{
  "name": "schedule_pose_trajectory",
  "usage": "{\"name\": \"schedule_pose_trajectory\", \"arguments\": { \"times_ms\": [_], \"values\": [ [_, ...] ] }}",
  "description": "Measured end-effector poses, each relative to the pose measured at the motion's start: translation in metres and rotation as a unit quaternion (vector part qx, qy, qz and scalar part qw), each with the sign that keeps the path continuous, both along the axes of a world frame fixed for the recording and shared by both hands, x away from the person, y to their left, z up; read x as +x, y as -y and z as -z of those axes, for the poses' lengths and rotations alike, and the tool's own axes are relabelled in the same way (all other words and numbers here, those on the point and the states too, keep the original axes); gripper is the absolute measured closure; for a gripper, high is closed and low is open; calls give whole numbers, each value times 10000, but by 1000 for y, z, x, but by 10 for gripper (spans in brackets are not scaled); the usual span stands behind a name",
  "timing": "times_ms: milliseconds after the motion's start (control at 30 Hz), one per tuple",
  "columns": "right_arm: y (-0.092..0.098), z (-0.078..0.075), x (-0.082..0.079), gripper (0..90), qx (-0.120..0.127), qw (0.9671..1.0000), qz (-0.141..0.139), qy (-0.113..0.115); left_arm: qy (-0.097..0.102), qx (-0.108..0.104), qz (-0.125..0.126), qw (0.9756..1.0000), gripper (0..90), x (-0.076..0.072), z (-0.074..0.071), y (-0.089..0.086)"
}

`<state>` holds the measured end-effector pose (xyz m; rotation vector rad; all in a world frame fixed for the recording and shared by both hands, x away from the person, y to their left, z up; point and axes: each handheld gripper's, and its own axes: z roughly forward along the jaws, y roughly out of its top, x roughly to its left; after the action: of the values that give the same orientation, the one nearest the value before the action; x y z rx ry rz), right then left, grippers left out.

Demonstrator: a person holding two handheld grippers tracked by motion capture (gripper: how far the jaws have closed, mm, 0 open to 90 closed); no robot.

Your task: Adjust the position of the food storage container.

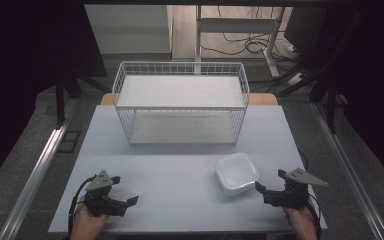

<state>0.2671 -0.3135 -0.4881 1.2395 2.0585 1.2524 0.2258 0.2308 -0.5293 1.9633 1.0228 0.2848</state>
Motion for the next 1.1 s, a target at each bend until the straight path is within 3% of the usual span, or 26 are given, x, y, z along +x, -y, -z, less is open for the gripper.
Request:
{"name": "schedule_pose_trajectory", "arguments": {
  "times_ms": [100,267,367,633,767,967,1100],
  "values": [
    [0,2,0,8,-78,9999,94,6,-40,49,44,10000,0,1,1,2],
    [-2,2,1,8,-154,9998,-44,-92,-110,91,93,9999,0,2,3,4],
    [-3,3,2,7,-282,9995,21,-132,-122,79,93,9999,0,2,3,4],
    [1,2,4,2,-246,9988,-46,-411,-182,63,122,9997,0,3,4,4],
    [1,0,3,85,-354,9983,-81,-457,-204,64,130,9997,0,3,5,5],
    [2,-8,1,300,-387,9986,-132,-327,-230,100,155,9996,1,4,5,6],
    [4,-13,2,484,-561,9979,-131,-282,-247,103,150,9995,1,4,6,7]
  ]
}}
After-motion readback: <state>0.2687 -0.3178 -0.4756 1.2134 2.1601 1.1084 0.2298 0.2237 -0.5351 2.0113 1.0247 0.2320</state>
